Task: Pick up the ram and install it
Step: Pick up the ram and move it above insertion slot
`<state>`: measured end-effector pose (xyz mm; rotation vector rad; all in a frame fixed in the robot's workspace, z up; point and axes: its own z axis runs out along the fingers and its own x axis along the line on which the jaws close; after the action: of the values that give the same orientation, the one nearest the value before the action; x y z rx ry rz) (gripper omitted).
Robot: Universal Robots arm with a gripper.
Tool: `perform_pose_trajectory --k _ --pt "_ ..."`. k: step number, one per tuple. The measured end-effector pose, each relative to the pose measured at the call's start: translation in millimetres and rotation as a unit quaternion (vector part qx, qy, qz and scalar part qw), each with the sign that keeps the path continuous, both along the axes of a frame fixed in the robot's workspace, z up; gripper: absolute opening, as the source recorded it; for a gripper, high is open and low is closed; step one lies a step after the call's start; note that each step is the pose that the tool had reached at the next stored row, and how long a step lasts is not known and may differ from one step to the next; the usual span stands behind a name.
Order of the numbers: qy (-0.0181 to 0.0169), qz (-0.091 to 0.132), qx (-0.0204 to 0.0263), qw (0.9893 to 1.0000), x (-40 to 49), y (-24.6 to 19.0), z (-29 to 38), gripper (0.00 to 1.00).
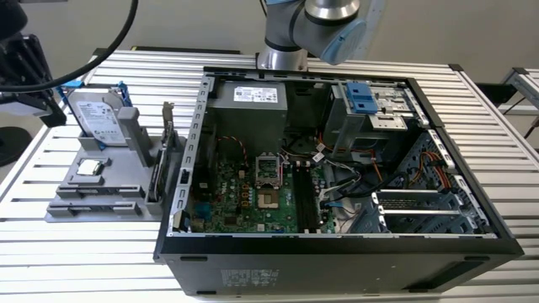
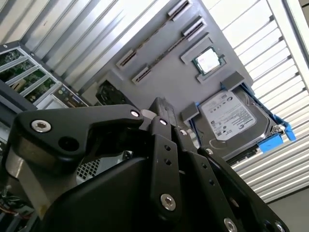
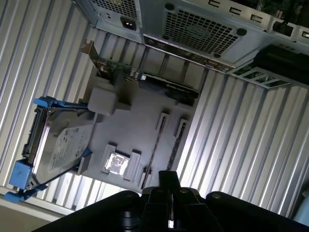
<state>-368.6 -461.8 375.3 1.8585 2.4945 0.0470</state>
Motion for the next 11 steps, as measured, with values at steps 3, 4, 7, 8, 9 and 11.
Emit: perform_pose_trajectory --k 3,4,7,8,9,11 --pt "0.0 -0.015 0.0 0.9999 -0.2 0.0 0.0 0.0" --pt "0.0 -0.02 0.0 0.9998 -0.3 0.0 0.0 0.0" --pt "0.0 -0.035 0.0 0.9994 -0.5 0.0 0.1 0.0" --pt "0.0001 -0.04 0.0 0.9992 -0.5 0.0 0.1 0.0" --pt "0.0001 -0.045 -0.0001 0.999 -0.6 0.0 0.1 0.0" --pt "0.0 -0.055 0.0 0.9985 -0.7 0.0 0.0 0.0"
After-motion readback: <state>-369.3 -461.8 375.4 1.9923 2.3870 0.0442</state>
